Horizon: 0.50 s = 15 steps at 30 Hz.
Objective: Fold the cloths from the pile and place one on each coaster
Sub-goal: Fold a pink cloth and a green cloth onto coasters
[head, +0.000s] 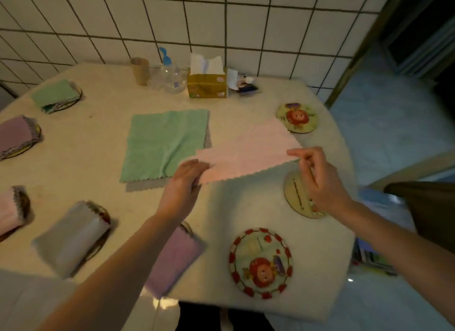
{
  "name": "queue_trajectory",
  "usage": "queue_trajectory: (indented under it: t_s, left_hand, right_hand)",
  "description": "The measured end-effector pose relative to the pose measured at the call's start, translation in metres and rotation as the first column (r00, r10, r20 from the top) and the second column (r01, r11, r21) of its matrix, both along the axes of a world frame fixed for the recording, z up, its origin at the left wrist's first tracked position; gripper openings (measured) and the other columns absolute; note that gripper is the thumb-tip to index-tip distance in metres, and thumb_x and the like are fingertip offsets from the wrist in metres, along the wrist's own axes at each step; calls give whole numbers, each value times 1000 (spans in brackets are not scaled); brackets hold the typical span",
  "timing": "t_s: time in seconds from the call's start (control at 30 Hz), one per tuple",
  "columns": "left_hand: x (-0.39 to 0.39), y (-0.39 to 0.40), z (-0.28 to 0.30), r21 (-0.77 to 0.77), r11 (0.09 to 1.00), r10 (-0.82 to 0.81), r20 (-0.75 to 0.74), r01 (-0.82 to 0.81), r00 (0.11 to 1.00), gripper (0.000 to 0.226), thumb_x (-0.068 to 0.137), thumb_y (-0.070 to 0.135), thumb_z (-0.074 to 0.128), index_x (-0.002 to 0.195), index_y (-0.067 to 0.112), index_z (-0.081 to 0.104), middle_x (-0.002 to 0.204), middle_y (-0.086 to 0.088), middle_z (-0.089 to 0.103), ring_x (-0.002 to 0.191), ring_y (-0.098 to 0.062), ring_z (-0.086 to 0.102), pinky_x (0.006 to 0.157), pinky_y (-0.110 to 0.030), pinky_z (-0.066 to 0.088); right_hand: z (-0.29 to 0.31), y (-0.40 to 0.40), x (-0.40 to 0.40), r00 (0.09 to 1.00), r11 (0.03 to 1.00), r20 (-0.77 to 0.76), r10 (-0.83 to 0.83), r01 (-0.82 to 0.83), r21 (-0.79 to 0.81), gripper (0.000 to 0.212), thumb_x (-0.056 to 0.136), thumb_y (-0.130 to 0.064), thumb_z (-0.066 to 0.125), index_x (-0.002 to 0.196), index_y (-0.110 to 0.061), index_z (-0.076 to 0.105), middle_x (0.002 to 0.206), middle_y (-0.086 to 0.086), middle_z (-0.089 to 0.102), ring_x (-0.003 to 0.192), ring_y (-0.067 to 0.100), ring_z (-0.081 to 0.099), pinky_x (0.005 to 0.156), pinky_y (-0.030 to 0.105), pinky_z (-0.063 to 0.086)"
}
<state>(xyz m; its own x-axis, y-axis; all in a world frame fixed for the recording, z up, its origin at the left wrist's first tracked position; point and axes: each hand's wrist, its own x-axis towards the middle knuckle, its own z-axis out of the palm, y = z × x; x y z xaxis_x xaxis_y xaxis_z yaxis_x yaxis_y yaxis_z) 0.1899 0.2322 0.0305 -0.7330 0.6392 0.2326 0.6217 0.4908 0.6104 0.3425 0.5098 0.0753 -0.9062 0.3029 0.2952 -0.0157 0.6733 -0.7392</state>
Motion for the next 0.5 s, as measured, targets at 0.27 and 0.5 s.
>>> queue_trajectory:
  t_s: [0.27, 0.5]
  left_hand:
    - [127, -3, -77, -290, 921, -187, 262, 262, 947, 44, 91, 26, 39, 132, 21, 55, 137, 0, 53, 132, -15, 39, 113, -32, 31]
    - [131, -12, -73, -328, 927, -66, 333, 181, 940, 44, 81, 3, 59, 119, 23, 64, 114, 1, 68, 105, -17, 61, 87, -28, 48]
  right_hand:
    - [-99, 18, 155, 809, 995, 585, 60, -93, 27, 40, 91, -4, 51, 126, -22, 52, 127, -2, 58, 115, 12, 55, 95, 17, 37]
    - [-121, 17, 171, 870, 987, 487, 73, -132, 87, 25, 79, -2, 59, 97, -17, 69, 97, -21, 51, 97, -2, 49, 86, 20, 41]
